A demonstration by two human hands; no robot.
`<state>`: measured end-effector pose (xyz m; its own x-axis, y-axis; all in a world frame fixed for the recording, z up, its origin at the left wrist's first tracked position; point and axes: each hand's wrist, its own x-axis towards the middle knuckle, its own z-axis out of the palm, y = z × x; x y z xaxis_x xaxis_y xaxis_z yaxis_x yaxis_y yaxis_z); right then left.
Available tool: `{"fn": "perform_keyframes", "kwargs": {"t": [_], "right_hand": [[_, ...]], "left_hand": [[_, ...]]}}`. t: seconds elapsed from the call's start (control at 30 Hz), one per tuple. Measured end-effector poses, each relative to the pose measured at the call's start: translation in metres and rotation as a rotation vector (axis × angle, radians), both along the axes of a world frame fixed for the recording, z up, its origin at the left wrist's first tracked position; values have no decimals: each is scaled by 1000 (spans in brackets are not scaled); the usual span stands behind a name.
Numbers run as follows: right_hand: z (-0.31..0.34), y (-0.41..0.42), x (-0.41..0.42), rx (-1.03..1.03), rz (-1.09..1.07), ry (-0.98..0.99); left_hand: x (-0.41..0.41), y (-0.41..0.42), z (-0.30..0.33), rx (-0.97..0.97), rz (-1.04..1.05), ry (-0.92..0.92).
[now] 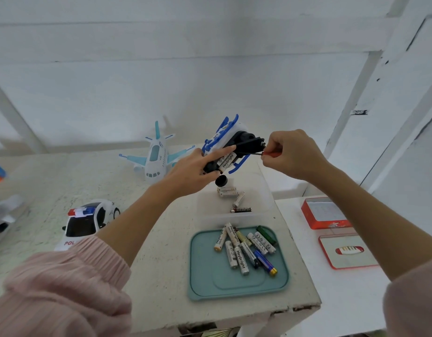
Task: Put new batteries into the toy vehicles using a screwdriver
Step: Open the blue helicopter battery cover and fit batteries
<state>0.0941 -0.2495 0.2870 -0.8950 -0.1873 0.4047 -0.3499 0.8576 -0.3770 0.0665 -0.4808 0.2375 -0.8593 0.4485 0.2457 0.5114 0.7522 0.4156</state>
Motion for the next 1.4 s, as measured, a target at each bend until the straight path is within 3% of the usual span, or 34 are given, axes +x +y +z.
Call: {"fn": "perform_keyframes", "kwargs": {"t": [0.4,0.6,0.83,1.2,1.4], "right_hand": [[-16,-3,1,-8,3,40],[-25,-9,6,-163,-50,175],[-25,-12,4,-223,-29,167],[-17,-4,0,-334,33,11],[-12,9,0,-246,6,-46]], "left_hand": [[-6,-1,5,-5,28,-20],[-7,0,4,241,60,-169],[4,2,6,407,9,-228],[6,-3,6,224,5,-151],[-3,-7,4,142,37,-148]]}}
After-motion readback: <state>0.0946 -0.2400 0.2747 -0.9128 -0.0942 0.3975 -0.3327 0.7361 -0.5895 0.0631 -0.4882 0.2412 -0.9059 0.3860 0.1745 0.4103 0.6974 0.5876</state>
